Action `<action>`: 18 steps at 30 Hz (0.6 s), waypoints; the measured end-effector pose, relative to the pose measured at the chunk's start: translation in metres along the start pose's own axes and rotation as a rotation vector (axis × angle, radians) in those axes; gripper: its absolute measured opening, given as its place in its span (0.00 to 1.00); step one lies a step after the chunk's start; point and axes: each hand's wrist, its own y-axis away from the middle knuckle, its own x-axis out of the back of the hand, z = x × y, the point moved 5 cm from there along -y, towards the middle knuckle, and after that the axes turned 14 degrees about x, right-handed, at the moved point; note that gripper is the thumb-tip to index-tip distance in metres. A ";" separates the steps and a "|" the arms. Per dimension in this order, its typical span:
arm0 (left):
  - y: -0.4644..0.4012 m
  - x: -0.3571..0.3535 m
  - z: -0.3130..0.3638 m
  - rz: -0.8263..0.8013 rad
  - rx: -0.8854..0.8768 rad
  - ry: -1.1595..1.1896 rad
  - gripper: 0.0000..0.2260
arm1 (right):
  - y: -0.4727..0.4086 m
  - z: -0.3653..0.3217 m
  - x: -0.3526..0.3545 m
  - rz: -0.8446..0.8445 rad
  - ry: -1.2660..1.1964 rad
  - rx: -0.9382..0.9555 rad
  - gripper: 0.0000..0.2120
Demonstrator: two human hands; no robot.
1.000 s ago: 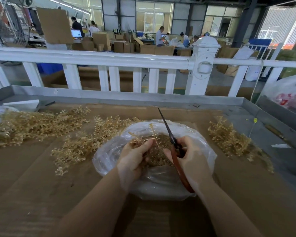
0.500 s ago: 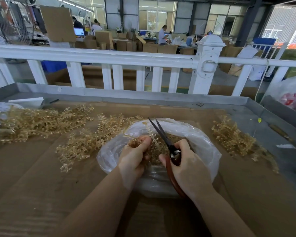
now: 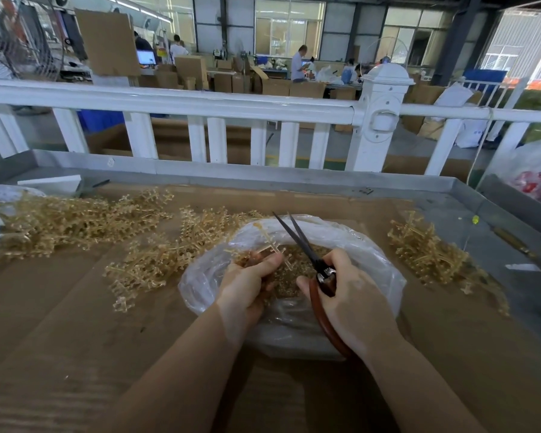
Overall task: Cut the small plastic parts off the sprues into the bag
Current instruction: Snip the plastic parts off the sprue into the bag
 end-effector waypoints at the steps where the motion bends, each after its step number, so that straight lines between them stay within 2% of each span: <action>1: -0.001 0.000 0.000 0.016 -0.005 -0.012 0.24 | 0.000 0.001 0.000 -0.012 -0.009 -0.002 0.16; 4: -0.003 0.001 0.001 0.036 -0.011 -0.019 0.25 | 0.004 0.002 -0.002 -0.067 -0.048 -0.005 0.16; 11: -0.004 0.004 0.000 0.106 0.029 0.034 0.16 | 0.010 -0.003 -0.004 -0.115 -0.053 0.059 0.16; 16: 0.000 0.001 0.001 0.028 0.074 0.139 0.02 | 0.011 -0.002 -0.005 -0.138 -0.050 0.066 0.16; 18: 0.001 0.000 0.001 0.009 0.077 0.153 0.02 | 0.011 -0.003 -0.006 -0.150 -0.035 0.075 0.16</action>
